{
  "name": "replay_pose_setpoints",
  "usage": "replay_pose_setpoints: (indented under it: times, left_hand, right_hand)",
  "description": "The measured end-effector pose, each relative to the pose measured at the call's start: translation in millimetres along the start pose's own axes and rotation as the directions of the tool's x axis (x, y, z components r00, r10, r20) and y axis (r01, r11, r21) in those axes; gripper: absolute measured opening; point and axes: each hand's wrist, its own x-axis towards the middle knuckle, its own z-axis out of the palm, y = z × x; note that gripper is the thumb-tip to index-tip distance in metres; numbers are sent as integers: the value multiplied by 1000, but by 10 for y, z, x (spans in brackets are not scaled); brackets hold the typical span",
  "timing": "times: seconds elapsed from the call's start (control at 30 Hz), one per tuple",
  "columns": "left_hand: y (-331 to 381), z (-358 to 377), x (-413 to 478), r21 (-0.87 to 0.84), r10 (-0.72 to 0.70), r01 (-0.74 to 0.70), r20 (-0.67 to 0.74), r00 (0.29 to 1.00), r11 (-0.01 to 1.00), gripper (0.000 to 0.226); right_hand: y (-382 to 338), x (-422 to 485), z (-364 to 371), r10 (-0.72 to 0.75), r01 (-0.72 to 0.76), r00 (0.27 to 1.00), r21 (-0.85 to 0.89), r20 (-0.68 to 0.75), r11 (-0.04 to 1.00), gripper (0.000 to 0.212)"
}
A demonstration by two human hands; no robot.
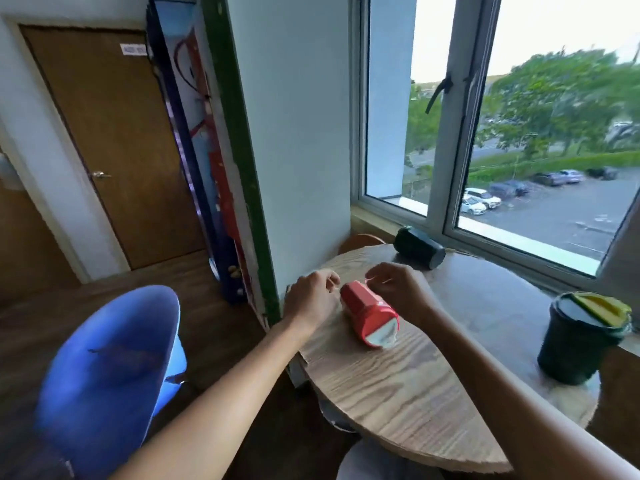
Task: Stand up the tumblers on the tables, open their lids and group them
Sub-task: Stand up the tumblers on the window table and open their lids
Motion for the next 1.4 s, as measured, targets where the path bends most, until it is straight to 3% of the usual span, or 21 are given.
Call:
replay_pose_setpoints:
  times: [0.17, 0.3, 0.4, 0.47, 0.6, 0.7, 0.9, 1.0, 1.1, 1.2, 1.33, 1.4]
  left_hand:
    - [-42, 342, 714, -114, 169, -151, 172, 970, 982, 21]
    - [-107, 623, 1140, -226, 404, -343, 351, 845, 912, 19]
    - [-109, 699, 1341, -323, 580, -485, 522, 625, 813, 23]
    - [-85, 708, 1461, -397, 611, -487, 658, 439, 778, 28]
    - [22, 798, 1652, -455, 547, -475, 834, 67, 753, 49]
    - [93, 923, 1708, -437, 472, -564, 877, -93, 700, 66]
    - [137, 1039, 1708, -402, 345, -679, 911, -227, 614, 80]
    - [198, 1055, 1685, -407, 341, -694, 909, -241, 595, 75]
    - [240, 1071, 1706, -431, 413, -651, 890, -193, 625, 73]
    - [242, 1104, 1773, -509, 521, -531, 842, -141, 677, 74]
    - [178, 1180, 1871, -613, 651, -359, 759, -19, 704, 93]
    - [137, 1214, 1903, -669, 701, -274, 712, 31, 691, 89]
  right_hand:
    - [424, 361, 90, 128, -124, 983, 41, -133, 991, 11]
    - [584, 465, 175, 254, -254, 933, 37, -256, 967, 11]
    - [615, 414, 222, 356, -364, 863, 48, -359, 930, 14]
    - [608, 328, 232, 413, -430, 825, 48, -386, 902, 15]
    - [554, 110, 199, 510, -545, 737, 56, -444, 836, 18]
    - [511, -53, 182, 552, -603, 707, 31, -441, 797, 22]
    - [535, -265, 130, 582, -678, 644, -19, -497, 735, 23]
    - [599, -295, -51, 493, -675, 614, -86, -616, 733, 24]
    - [732, -293, -368, 328, -697, 537, -190, -777, 692, 23]
    - [874, -296, -718, 218, -793, 412, -231, -885, 565, 21]
    - [1078, -335, -995, 409, -891, 365, -186, -837, 414, 30]
    - [1150, -343, -1026, 490, -909, 351, -165, -798, 382, 34]
